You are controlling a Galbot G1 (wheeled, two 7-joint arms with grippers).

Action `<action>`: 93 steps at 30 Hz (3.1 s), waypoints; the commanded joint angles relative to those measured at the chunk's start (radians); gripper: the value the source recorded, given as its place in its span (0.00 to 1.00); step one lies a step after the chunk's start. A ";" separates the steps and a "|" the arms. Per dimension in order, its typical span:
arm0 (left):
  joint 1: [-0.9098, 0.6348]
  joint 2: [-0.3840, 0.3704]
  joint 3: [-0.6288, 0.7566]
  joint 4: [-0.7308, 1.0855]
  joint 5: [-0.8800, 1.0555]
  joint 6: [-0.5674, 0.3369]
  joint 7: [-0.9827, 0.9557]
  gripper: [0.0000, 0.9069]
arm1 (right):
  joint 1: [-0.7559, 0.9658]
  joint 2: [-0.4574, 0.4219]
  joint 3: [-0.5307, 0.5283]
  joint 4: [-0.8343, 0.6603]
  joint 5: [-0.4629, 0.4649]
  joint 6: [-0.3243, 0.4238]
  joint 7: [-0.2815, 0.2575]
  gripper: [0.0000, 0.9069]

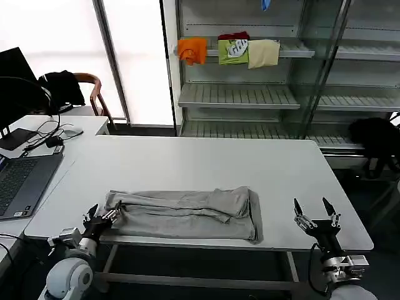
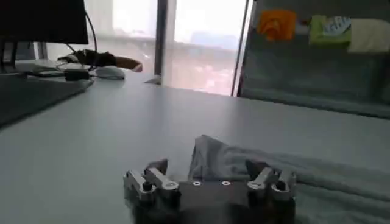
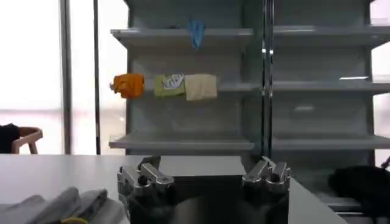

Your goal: Fold and organize the clothes.

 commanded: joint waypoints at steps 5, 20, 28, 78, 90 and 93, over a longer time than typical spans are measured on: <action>-0.001 0.008 0.001 -0.032 -0.015 0.119 0.017 0.01 | -0.002 0.004 0.004 -0.003 0.005 0.015 -0.001 1.00; -0.015 0.034 0.003 -0.060 -0.029 0.134 0.023 0.00 | 0.003 0.011 -0.004 -0.007 0.002 0.017 -0.004 1.00; -0.011 0.037 -0.003 -0.063 -0.032 0.123 0.019 0.00 | 0.004 0.012 -0.009 -0.001 -0.007 0.011 -0.003 1.00; -0.032 0.222 -0.204 -0.299 -0.178 0.215 0.036 0.00 | 0.038 0.018 -0.030 -0.002 -0.014 0.003 0.000 1.00; -0.277 -0.006 0.374 -0.272 0.016 0.241 -0.048 0.00 | 0.038 0.030 -0.028 0.012 -0.035 -0.015 0.000 1.00; -0.286 -0.049 0.428 -0.244 0.061 0.237 -0.050 0.00 | 0.039 0.029 -0.027 0.007 -0.034 -0.015 0.001 1.00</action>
